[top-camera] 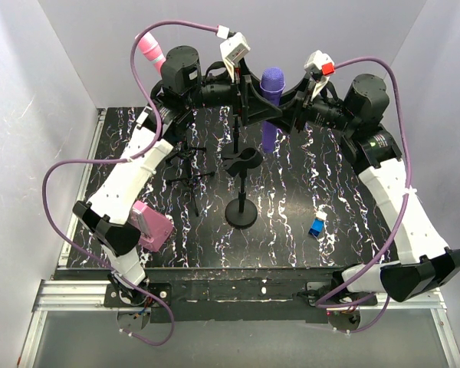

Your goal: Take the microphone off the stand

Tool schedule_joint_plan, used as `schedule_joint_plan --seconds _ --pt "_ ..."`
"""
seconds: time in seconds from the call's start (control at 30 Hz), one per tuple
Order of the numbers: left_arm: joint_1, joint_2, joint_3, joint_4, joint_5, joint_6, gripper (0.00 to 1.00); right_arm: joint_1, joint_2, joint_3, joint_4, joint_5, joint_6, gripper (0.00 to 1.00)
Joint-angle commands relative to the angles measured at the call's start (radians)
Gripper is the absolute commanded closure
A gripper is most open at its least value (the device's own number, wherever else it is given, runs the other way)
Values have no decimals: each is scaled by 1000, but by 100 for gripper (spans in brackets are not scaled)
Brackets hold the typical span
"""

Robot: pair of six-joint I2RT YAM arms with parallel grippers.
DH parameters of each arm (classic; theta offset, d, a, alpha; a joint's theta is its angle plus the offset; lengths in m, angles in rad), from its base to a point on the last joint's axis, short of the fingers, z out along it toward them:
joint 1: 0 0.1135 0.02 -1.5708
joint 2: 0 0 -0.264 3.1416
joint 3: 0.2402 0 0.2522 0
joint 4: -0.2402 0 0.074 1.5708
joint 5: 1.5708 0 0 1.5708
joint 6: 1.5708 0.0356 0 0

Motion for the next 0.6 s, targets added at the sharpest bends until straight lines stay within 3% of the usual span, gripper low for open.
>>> schedule_joint_plan --seconds 0.0,0.07,0.1,0.17,0.23,0.37,0.57 --pt "16 9 56 119 -62 1 100 29 9 11 -79 -156 -16 99" --pt "27 15 68 119 -86 -15 98 28 4 1 -65 -164 -12 99" --pt "32 13 71 119 -95 -29 80 28 3 -3 -60 -172 -9 99" --pt "35 12 68 124 -105 -57 54 29 4 0 -56 -181 -7 99" --pt "35 15 79 122 -71 -86 43 28 9 4 -48 -189 1 99" --pt "45 29 85 122 -2 -205 35 28 20 8 -39 -202 25 99" --pt "50 35 67 140 41 -256 35 29 32 27 -60 -227 28 99"
